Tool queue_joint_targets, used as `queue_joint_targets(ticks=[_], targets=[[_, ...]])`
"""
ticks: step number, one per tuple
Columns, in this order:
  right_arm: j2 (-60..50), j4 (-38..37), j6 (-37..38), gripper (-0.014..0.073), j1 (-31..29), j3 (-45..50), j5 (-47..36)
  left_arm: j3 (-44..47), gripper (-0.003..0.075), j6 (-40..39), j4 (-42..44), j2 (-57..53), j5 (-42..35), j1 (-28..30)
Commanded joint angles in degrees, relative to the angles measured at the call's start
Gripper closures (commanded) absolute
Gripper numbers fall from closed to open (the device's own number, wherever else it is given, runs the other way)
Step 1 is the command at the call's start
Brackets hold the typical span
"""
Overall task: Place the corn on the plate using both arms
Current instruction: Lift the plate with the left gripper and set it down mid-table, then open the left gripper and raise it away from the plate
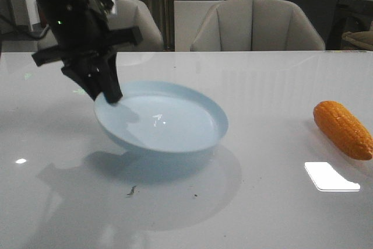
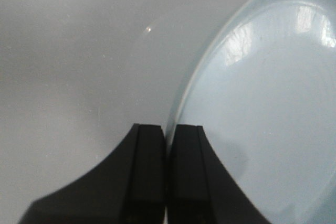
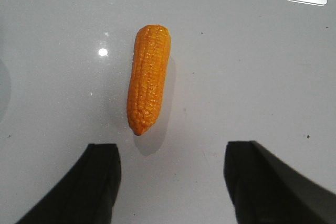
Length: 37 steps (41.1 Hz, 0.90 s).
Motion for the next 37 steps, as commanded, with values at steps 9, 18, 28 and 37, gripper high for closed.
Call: queue_joint_targets(ticks=[9,18,28,37], targets=[[-0.33,0.38,0.22,0.0062,0.01,-1.86,-2.07,-1.23,0.0631,-0.7,-2.05,2.69,0.38,-2.54],[-0.33,0.38,0.22,0.0062,0.01,-1.86,-0.9,-2.24,0.0619,0.98,-1.86,2.69,-0.22,-2.64],[-0.33,3.08,0.22,0.0062,0.01,-1.86,-0.85,-6.66,0.0461,4.48,-0.49,2.69,1.74,-2.64],[-0.33,3.36,0.22,0.0062,0.01,-1.86,-0.91,-10.93,0.0308,5.24,3.02,2.69,2.88,-2.64]])
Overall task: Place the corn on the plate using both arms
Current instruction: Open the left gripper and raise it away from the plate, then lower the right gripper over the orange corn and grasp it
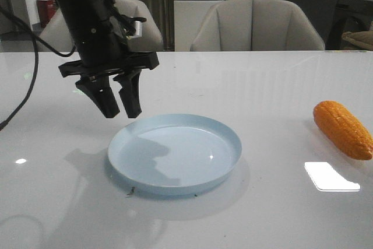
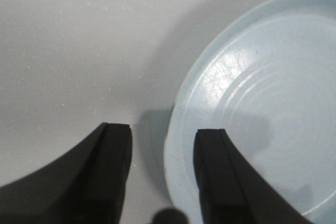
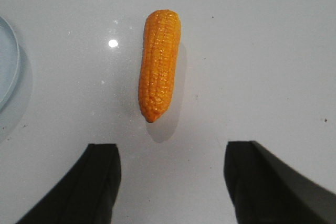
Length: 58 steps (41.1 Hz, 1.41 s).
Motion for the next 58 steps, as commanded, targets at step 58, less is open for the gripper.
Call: queue_joint_targets(ticks=[58], targets=[[3.48,0.58,0.28,0.0062,0.01,-4.73,0.96,52.78,0.0321,0.77,9.46,-59.4,-48.7,24.01]])
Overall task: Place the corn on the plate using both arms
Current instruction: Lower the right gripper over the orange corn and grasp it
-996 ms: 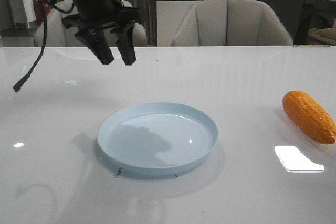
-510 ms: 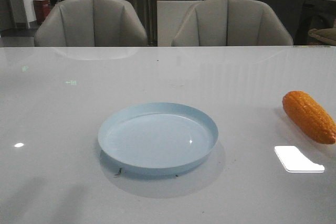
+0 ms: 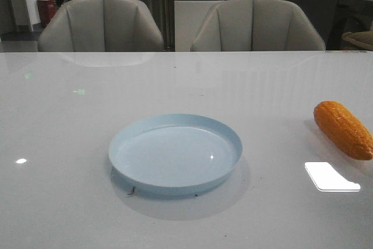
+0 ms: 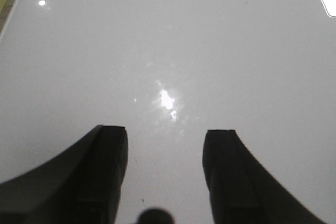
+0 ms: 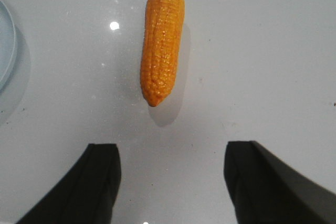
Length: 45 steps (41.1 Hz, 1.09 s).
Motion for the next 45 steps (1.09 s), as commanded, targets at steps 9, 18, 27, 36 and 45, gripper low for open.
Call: queue_joint_targets(ticks=[9,18,27,36,45], targets=[[12.39,0.49,0.21,0.0062,0.01,-16.48,1.53,11.26,0.0321,-0.63,-1.06,-12.35,-5.39,-0.01],[27.73,0.45,0.21,0.0062,0.01,-30.78,8.99,11.4,0.0321,-0.63,-1.06,-13.04,0.53,-0.01],[40.6,0.45,0.21,0.0062,0.01,-40.97,15.61,11.4,0.0321,-0.63,-1.06,-13.04,1.14,-0.01],[48.87,0.45,0.21,0.0062,0.01,-45.21,16.41,11.4,0.0321,-0.63,-1.06,-13.04,1.14,-0.01],[52.98,0.91,0.21,0.0062,0.01,-45.49,16.4,11.4,0.0321,-0.63,-1.06,-13.04,1.14,-0.01]])
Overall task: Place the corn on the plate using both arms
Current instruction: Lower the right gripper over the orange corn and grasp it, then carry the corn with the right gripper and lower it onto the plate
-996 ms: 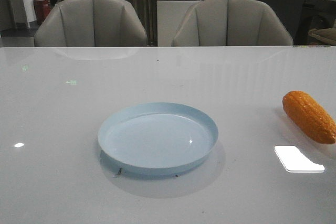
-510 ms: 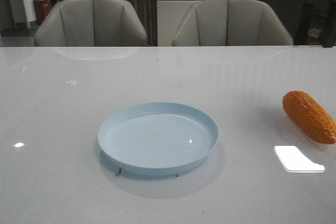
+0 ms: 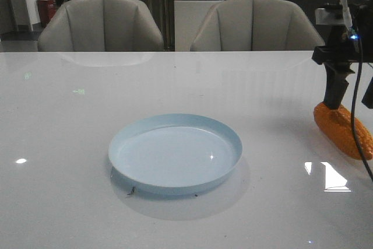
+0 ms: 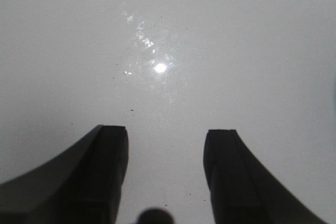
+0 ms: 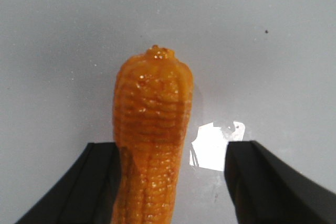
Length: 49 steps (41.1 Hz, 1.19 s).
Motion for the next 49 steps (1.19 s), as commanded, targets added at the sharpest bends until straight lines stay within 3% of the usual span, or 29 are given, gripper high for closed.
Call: queue_joint_targets(ticks=[1,20,32,40,49], targets=[[-1.41,1.04,0.21,0.0062,0.01,-2.02,-0.57,-1.64,0.0321,-0.63,-0.56,-1.0,-3.28,-0.05],[2.39,2.7,0.16,0.007,0.01,-2.02,0.44,-1.64,0.0321,-0.63,-0.56,-1.0,-3.28,-0.05],[3.03,2.7,-2.0,0.0369,0.01,-2.02,1.65,-1.64,0.0321,-0.63,-0.56,-1.0,-3.28,-0.05],[3.03,3.24,-10.97,0.0374,1.31,-5.03,4.44,-1.64,0.0321,-0.63,-0.56,-1.0,-3.38,-0.05],[3.03,5.25,-15.65,0.0374,6.33,-13.89,9.8,-1.64,0.0321,-0.63,-0.56,-1.0,-3.46,-0.05]])
